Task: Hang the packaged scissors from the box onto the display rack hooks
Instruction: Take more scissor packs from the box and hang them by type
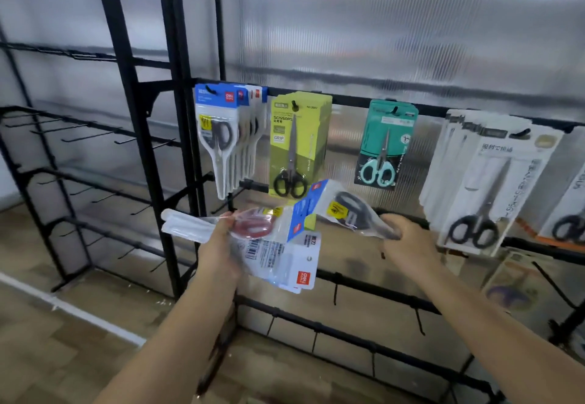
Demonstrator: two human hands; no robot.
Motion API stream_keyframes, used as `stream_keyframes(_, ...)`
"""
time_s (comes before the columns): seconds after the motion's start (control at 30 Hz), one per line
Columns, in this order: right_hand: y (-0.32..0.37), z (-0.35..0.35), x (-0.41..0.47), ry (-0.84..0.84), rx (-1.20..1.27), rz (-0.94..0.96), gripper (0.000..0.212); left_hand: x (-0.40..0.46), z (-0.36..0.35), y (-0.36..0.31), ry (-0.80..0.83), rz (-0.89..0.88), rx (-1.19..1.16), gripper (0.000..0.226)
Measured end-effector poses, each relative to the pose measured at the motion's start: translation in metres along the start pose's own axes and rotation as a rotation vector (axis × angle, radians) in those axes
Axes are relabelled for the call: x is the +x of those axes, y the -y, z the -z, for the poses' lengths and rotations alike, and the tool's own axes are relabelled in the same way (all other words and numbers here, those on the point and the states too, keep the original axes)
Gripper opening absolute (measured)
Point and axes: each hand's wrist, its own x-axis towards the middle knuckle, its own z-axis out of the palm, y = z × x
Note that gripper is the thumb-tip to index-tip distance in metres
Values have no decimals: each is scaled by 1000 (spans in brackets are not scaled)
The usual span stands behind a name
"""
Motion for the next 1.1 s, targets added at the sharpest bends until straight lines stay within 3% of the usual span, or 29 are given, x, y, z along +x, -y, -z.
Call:
stream_keyframes(0.1,21,-16,-8,132,241,8,57,0,10,-10,-24,-43,-9,22)
stream_keyframes(0.17,40,-26,-11,182,398,32,39,1,14,-24,-82,-31,-8,20)
stream_keyframes(0.23,62,-34,-12,188,450,77,16,3,17,-39,-80,-27,25,33)
stream_keyframes(0.3,83,-44,-10,142,452,112,9,11,22,-52,-41,-34,53,39)
stream_keyframes(0.47,141,-80,0,-28,502,147,7,33,44,-92,14,-41,15,9)
stream_keyframes(0.57,180,-106,13,-29,589,141,8,55,66,-113,85,-52,89,21)
stream_keyframes(0.67,215,-139,24,-18,606,132,14,73,88,-129,159,-45,111,17)
stream_keyframes(0.8,235,-169,31,-33,630,111,14,87,106,-141,191,-32,144,39)
stream_keyframes(0.97,249,-187,33,-67,632,72,11,105,117,-158,228,-13,167,17)
stream_keyframes(1.1,253,-197,32,-90,577,38,13,109,123,-166,294,-2,148,26)
